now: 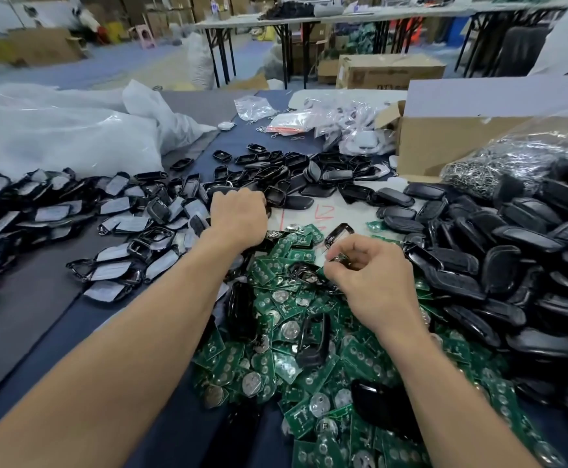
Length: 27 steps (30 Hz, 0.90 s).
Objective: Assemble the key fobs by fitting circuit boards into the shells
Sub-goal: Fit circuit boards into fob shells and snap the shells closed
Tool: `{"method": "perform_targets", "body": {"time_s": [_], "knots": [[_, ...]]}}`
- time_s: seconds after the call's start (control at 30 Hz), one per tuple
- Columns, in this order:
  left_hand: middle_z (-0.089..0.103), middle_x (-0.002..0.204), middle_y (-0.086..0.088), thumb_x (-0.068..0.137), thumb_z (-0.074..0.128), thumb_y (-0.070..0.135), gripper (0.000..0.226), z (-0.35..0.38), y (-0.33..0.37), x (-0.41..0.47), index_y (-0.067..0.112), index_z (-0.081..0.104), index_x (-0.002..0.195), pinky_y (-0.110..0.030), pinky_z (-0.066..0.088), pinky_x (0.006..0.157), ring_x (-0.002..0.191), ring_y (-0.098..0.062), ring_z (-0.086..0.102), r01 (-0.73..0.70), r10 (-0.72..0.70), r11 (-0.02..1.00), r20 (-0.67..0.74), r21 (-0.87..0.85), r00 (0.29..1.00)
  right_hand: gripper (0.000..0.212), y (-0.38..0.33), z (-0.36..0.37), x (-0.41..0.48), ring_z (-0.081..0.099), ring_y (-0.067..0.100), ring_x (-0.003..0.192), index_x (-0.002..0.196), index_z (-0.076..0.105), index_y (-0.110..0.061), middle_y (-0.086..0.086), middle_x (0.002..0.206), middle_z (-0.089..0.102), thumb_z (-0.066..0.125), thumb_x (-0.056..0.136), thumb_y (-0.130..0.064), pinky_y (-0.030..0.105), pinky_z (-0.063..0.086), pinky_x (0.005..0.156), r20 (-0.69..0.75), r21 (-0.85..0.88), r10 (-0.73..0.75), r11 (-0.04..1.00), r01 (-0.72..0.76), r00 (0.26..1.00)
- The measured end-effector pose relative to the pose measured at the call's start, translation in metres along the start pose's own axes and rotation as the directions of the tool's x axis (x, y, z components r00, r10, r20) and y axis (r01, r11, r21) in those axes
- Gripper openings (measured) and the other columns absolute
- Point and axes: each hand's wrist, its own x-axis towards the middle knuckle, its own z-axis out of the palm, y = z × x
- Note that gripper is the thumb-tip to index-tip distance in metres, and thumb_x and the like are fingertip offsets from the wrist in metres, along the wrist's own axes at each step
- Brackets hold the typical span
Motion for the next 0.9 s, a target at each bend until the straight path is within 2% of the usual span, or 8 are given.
{"method": "perform_targets", "body": {"time_s": [0.07,0.2,0.33,0.5,0.63,0.7,0.77,0.9], "knots": [[0.071,0.118,-0.007,0.102,0.053,0.019,0.022,0.003,0.004,-0.003,0.018,0.069,0.116,-0.042,0.039,0.091,0.109,-0.033,0.066,-0.006,0.005,1.0,-0.069,-0.02,0.998,0.021,0.0,-0.001,0.001,0.065,-0.008,0.065,0.075,0.075,-0.034,-0.023,0.076,0.074,0.08,0.084,-0.016,0.005,0.045,0.06,0.0,0.042,0.01,0.999,-0.01,1.0],[0.069,0.077,-0.011,0.102,0.049,0.014,0.03,-0.003,0.007,-0.023,0.006,0.068,0.08,-0.033,0.039,0.061,0.075,-0.033,0.068,0.055,-0.117,0.96,-0.215,-0.275,0.969,0.018,-0.003,-0.003,0.002,0.057,0.014,0.054,0.083,0.073,-0.03,-0.004,0.066,0.074,0.07,0.092,-0.014,0.042,0.051,0.052,-0.001,0.151,0.042,0.988,-0.041,0.999],[0.067,0.054,-0.002,0.097,0.058,0.016,0.036,-0.021,0.022,-0.057,0.009,0.073,0.065,-0.039,0.045,0.041,0.041,-0.025,0.058,-0.038,-0.21,0.695,-0.254,-0.718,0.944,0.012,-0.005,-0.003,0.002,0.06,0.027,0.061,0.093,0.066,-0.021,0.005,0.066,0.074,0.071,0.087,-0.013,0.054,0.051,0.059,0.002,0.282,0.071,0.957,-0.069,0.997],[0.079,0.105,0.012,0.096,0.069,0.024,0.023,-0.025,0.027,-0.096,0.027,0.08,0.116,-0.013,0.056,0.08,0.085,-0.006,0.073,-0.064,-0.059,0.713,-0.15,-0.698,0.987,0.013,-0.005,-0.003,0.001,0.061,0.025,0.059,0.09,0.068,-0.017,0.009,0.064,0.073,0.074,0.083,-0.009,0.043,0.048,0.061,0.021,0.338,0.094,0.936,-0.095,0.995],[0.071,0.118,0.014,0.09,0.062,0.005,0.048,-0.022,0.022,-0.108,0.041,0.078,0.117,-0.028,0.054,0.047,0.056,-0.014,0.062,-0.11,0.145,0.661,-0.017,-0.742,0.989,0.017,-0.004,-0.004,0.003,0.063,0.024,0.059,0.08,0.069,-0.025,0.006,0.062,0.072,0.074,0.081,-0.009,0.041,0.047,0.06,-0.056,0.327,0.114,0.941,-0.09,0.992],[0.069,0.13,0.014,0.087,0.061,0.002,0.055,-0.019,0.029,-0.112,0.042,0.075,0.122,-0.013,0.056,0.072,0.08,-0.005,0.067,-0.178,0.245,0.676,-0.01,-0.715,0.969,0.024,-0.002,-0.005,0.006,0.066,0.018,0.057,0.076,0.068,-0.026,0.003,0.06,0.07,0.073,0.084,-0.004,0.035,0.047,0.059,-0.122,0.36,0.158,0.927,-0.104,0.98],[0.065,0.138,0.017,0.091,0.066,0.012,0.047,-0.017,0.042,-0.116,0.036,0.071,0.13,0.001,0.031,0.097,0.115,0.009,0.051,-0.22,0.282,0.702,-0.02,-0.677,0.959,0.023,0.0,-0.007,0.008,0.065,0.015,0.054,0.081,0.065,-0.021,0.0,0.058,0.067,0.071,0.088,0.0,0.027,0.047,0.056,-0.152,0.45,0.208,0.885,-0.12,0.966],[0.058,0.146,0.005,0.102,0.063,0.032,0.051,-0.007,0.06,-0.117,0.025,0.052,0.151,-0.026,0.029,0.114,0.137,-0.015,0.044,-0.277,0.32,0.796,-0.013,-0.538,0.947,0.023,0.001,-0.008,0.011,0.063,0.017,0.054,0.081,0.06,-0.016,0.003,0.064,0.064,0.067,0.092,0.003,0.022,0.045,0.05,-0.108,0.571,0.248,0.808,-0.144,0.963]]}}
